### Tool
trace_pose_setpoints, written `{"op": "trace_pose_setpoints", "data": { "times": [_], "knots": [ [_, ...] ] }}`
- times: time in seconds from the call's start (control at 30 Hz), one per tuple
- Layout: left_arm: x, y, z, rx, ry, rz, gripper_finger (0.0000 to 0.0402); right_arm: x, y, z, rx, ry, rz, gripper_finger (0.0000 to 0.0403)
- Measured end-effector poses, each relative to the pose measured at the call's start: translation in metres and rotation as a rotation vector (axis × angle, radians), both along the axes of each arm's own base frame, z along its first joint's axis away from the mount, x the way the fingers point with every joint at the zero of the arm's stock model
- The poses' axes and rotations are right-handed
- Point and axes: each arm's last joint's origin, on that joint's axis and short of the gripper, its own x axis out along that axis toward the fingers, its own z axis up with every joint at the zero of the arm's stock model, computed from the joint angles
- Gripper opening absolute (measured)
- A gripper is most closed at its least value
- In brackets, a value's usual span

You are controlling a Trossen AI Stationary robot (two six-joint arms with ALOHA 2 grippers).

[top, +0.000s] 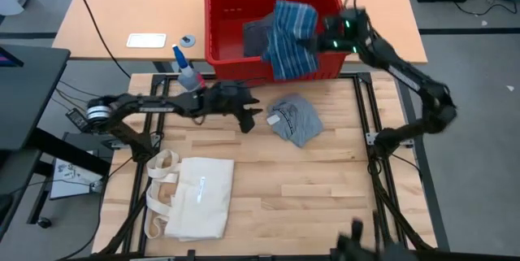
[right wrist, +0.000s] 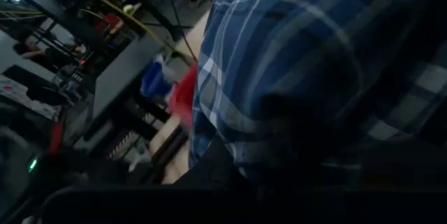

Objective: Fold laundry
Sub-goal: Put the folded blue checkered polo shirt into the red bin, then put the folded gray shirt into the red bin

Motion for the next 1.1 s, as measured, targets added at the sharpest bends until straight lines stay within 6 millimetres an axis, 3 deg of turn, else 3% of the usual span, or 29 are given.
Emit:
{"op": "trace_pose_setpoints", "data": {
  "times": [0.13,0.27,0.4,0.53,0.67,0.77,0.9,1.1],
  "knots": [
    [-0.027,-0.015,0.008,0.042,-0.043,0.054,0.0167,0.016,-0.059,0.015,-0.058,-0.022,0.017,0.0045],
    [-0.047,-0.027,0.020,0.051,-0.078,0.091,0.0165,0.034,-0.119,0.009,-0.089,-0.012,-0.033,0.0055],
    [-0.058,-0.033,0.029,0.053,-0.089,0.114,0.0164,0.047,-0.173,-0.023,-0.060,0.028,-0.070,0.0085],
    [-0.061,-0.038,0.033,0.032,-0.106,0.111,0.0164,0.049,-0.209,-0.068,0.092,0.093,-0.042,0.0130],
    [-0.064,-0.041,0.036,0.022,-0.117,0.109,0.0164,0.043,-0.225,-0.107,0.307,0.140,0.030,0.0198],
    [-0.064,-0.041,0.035,0.007,-0.108,0.116,0.0164,0.033,-0.227,-0.108,0.383,0.163,0.033,0.0247],
    [-0.064,-0.041,0.035,-0.001,-0.117,0.120,0.0164,0.015,-0.221,-0.087,0.343,0.296,-0.062,0.0291],
    [-0.062,-0.040,0.035,0.000,-0.127,0.121,0.0164,-0.004,-0.192,-0.022,0.101,0.434,-0.159,0.0315]
  ]
}}
